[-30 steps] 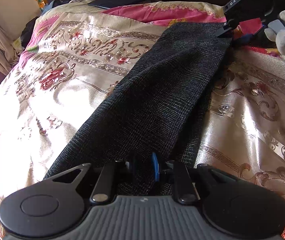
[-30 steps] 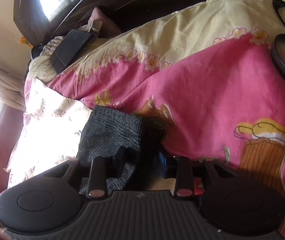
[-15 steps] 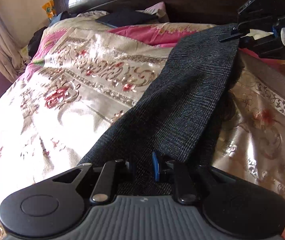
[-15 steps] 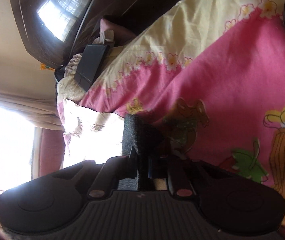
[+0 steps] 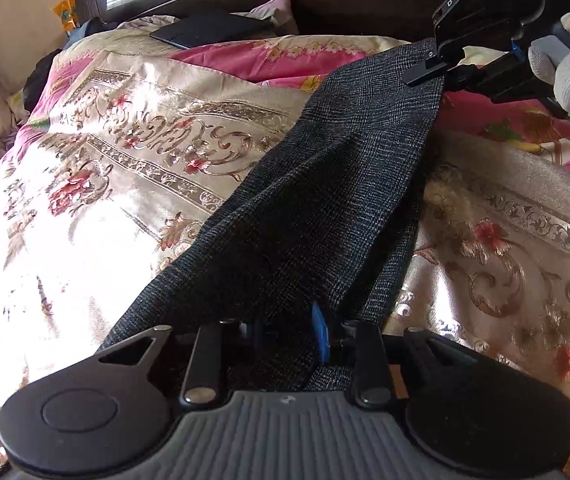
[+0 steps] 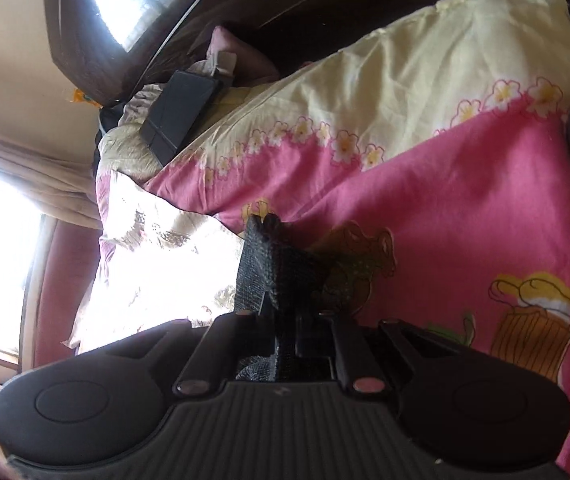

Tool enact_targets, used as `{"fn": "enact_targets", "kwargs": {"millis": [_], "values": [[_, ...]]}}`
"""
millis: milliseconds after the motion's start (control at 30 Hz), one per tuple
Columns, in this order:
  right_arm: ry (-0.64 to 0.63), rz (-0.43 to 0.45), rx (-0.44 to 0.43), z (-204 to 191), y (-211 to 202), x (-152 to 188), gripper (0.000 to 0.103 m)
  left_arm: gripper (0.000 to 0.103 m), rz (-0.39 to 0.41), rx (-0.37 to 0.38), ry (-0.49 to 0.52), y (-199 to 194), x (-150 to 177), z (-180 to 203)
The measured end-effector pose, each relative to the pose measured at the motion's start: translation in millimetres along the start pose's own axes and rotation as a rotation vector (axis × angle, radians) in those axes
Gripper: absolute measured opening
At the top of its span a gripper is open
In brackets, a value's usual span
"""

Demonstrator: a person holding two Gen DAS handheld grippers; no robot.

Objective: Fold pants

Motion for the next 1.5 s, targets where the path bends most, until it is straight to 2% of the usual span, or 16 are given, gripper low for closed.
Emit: {"fn": "enact_targets", "kwargs": {"millis": [100,167,200,267,333,400,533,600,633,700,800,900,1033,1233,1433,1500], "values": [[-0.014,-0.021,0.048,1.3,6.5,-0.7,0.015,0.042,0.007,-0.017,0.005,-16.5,3.8,-8.1],[-0.042,0.017,0.103,3.0,1.7,-6.6,0.013,0.042,-0.002,-0.034,0.006,-31.9,10.4,-15.8],[-0.068,0.044,0.131,4.7,-5.0,-10.8,0.016,0.042,-0.016,-0.047,0.015,-38.4,16.5,-19.3],[-0.108,0.048,0.143,0.6,-19.0,-13.2,0.016,0.042,-0.044,-0.069,0.025,-53.2,31.3,-28.3],[-0.215,0.014,0.079,-18.1,-33.1,-3.6,0.016,0.042,-0.077,-0.097,0.023,-65.6,46.9,-38.2],[-0.394,-0.110,-0.020,-48.8,-41.9,27.1,0.015,0.042,-0.100,-0.118,0.035,-73.8,60.1,-45.6],[-0.685,-0.369,-0.200,-97.8,-33.6,107.2,0.015,0.042,-0.131,-0.153,0.111,-85.4,83.7,-51.8],[-0.912,-0.428,-0.274,-119.1,-28.9,151.7,0.015,0.042,-0.145,-0.168,0.147,-88.9,94.5,-54.1],[-0.990,-0.450,-0.298,-126.3,-26.8,167.3,0.015,0.042,-0.147,-0.168,0.155,-91.9,100.3,-55.6],[-1.139,-0.532,-0.403,-139.7,-24.3,206.3,0.015,0.042,-0.148,-0.157,0.160,-95.2,106.4,-57.7],[-1.360,-0.546,-0.494,-149.2,-28.4,250.5,0.015,0.042,-0.143,-0.152,0.151,-98.0,111.3,-57.2],[-1.485,-0.573,-0.542,-150.4,-30.0,276.2,0.015,0.042,-0.112,-0.143,0.120,-103.0,113.0,-57.3],[-1.671,-0.526,-0.585,-146.8,-35.0,301.2,0.015,0.042,-0.102,-0.150,0.084,-99.0,119.1,-58.1],[-1.811,-0.515,-0.654,-144.4,-41.3,318.7,0.016,0.042,-0.083,-0.142,0.052,-110.7,129.8,-62.0],[-1.932,-0.471,-0.702,-141.5,-43.3,337.9,0.018,0.042,-0.070,-0.119,0.098,-109.3,127.9,-57.5],[-1.985,-0.435,-0.733,-137.7,-47.1,339.5,0.025,0.042,-0.079,-0.122,0.084,-110.7,130.8,-59.6]]}}
Point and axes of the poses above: each gripper's, at about its wrist camera, not at the fingertips, and y roughly the way its jaws point, z to its right, x to its underside, the point moved 1 cm from there along y, roughly the way its jaws point, and after that the axes turned 13 degrees about z, right-handed, at the moved point
